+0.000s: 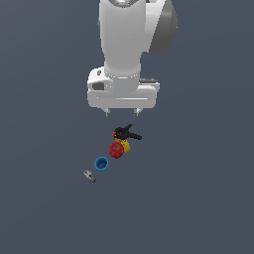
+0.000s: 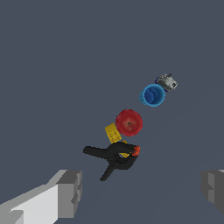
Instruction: Pick up a designated object from a clutter of objects.
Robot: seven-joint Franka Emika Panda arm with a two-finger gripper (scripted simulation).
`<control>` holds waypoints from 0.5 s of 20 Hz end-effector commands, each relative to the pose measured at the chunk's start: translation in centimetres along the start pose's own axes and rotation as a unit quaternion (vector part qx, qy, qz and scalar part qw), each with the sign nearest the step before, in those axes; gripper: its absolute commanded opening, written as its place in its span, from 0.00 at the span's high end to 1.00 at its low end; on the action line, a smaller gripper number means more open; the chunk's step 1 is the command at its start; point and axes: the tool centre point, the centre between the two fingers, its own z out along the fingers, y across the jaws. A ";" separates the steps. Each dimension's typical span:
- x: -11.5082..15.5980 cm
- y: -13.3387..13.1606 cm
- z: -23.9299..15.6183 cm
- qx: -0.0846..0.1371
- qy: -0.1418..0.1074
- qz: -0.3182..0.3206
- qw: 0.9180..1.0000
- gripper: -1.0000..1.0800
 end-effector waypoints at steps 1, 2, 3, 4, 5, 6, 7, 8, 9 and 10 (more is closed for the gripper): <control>0.0 0.0 0.0 0.000 0.000 0.000 1.000 0.04; 0.0 0.0 0.0 0.000 0.000 0.000 1.000 0.04; 0.0 0.0 -0.1 0.000 0.000 -0.001 1.000 0.04; 0.0 0.0 -0.2 0.000 0.001 -0.002 1.000 0.04; 0.0 0.0 -0.3 0.001 0.001 -0.004 1.000 0.04; 0.0 0.1 -0.5 0.001 0.002 -0.006 1.000 0.04; 0.1 0.1 -0.7 0.002 0.003 -0.009 1.000 0.04; 0.1 0.1 -0.8 0.002 0.004 -0.011 1.000 0.04; 0.1 0.1 -0.9 0.002 0.005 -0.013 1.000 0.04; 0.1 0.1 -1.0 0.003 0.005 -0.014 1.000 0.04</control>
